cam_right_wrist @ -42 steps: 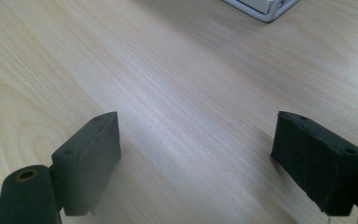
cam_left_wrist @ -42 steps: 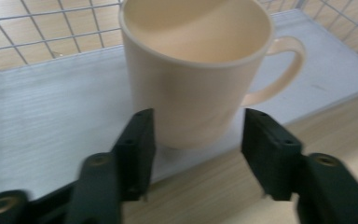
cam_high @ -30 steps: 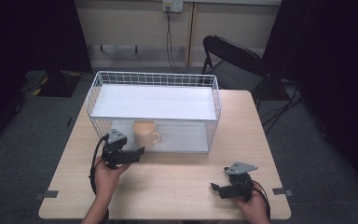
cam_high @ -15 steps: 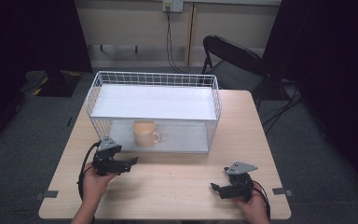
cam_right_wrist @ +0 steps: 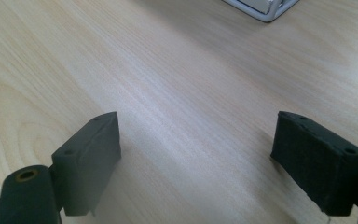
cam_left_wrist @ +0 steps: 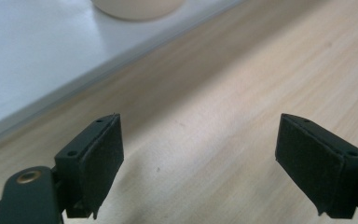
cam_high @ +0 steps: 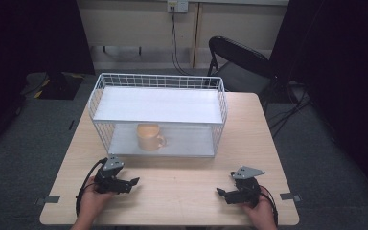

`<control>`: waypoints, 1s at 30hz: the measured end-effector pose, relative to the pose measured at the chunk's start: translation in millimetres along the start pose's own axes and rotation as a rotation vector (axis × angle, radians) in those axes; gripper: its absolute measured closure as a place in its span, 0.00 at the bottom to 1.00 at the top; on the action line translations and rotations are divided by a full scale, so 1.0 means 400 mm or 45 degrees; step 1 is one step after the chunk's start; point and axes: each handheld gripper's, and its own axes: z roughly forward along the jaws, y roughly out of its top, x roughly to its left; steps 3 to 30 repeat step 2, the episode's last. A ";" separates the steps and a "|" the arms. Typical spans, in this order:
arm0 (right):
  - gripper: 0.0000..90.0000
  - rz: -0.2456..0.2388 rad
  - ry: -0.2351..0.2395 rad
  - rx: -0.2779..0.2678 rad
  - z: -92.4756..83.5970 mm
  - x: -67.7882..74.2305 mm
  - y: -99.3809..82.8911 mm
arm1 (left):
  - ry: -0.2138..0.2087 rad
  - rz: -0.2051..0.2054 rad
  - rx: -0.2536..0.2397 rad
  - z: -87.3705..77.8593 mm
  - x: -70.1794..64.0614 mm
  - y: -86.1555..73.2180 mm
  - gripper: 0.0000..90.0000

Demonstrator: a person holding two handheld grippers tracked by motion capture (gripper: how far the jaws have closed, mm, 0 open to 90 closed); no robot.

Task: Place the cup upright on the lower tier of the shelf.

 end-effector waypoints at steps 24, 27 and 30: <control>0.16 0.001 0.000 0.000 0.000 0.000 0.000 | -0.008 0.012 0.006 0.007 -0.005 0.000 0.17; 0.16 0.001 0.000 0.000 0.000 0.000 0.000 | -0.008 0.012 0.006 0.007 -0.005 0.000 0.17; 0.16 0.001 0.000 0.000 0.000 0.000 0.000 | -0.008 0.012 0.006 0.007 -0.005 0.000 0.17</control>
